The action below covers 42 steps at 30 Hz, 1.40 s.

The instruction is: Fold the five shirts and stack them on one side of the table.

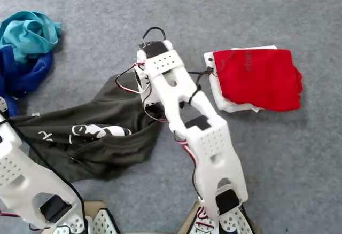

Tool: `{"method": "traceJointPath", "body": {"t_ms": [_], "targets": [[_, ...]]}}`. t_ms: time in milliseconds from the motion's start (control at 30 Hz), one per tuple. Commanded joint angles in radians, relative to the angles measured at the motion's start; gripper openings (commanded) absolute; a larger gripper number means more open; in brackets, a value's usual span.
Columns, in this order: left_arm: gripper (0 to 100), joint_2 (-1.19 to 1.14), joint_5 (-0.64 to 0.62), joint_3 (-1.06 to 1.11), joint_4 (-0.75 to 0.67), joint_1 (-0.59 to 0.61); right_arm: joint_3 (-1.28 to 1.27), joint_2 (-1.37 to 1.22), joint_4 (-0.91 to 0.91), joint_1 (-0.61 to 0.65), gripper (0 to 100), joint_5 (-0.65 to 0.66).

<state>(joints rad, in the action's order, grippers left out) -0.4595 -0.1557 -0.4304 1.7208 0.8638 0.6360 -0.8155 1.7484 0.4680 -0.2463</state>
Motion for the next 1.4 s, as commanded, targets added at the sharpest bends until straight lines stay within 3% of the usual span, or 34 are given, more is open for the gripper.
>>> {"method": "traceJointPath", "body": {"t_ms": [0, 100, 267, 500, 733, 933, 1167, 1367], "targets": [[3, 0.063, 0.017, -0.004, 0.009, 0.018, 0.085, -0.008, 0.017, 0.02, 19.0, -0.011], [3, 0.063, 0.017, -0.004, 0.021, 0.016, 0.085, 0.004, 0.017, 0.035, 1.1, 0.002], [3, 0.063, 0.017, -0.004, 0.023, 0.01, 0.022, 0.036, 0.018, 0.032, 1.2, 0.032], [3, 0.06, 0.08, 0.004, 0.038, -0.001, -0.283, 0.255, 0.018, -0.034, 1.4, 0.121], [3, 0.061, 0.152, 0.142, 0.038, -0.028, -0.602, 0.506, 0.017, -0.17, 1.4, 0.278], [3, 0.063, 0.187, 0.208, 0.038, -0.045, -0.756, 0.602, 0.017, -0.184, 1.5, 0.385], [3, 0.063, 0.226, 0.209, 0.038, -0.01, -0.564, 0.599, 0.011, -0.186, 1.8, 0.354], [6, 0.063, 0.227, 0.179, 0.037, -0.01, -0.165, 0.392, 0.011, -0.158, 20.1, 0.244]]}}
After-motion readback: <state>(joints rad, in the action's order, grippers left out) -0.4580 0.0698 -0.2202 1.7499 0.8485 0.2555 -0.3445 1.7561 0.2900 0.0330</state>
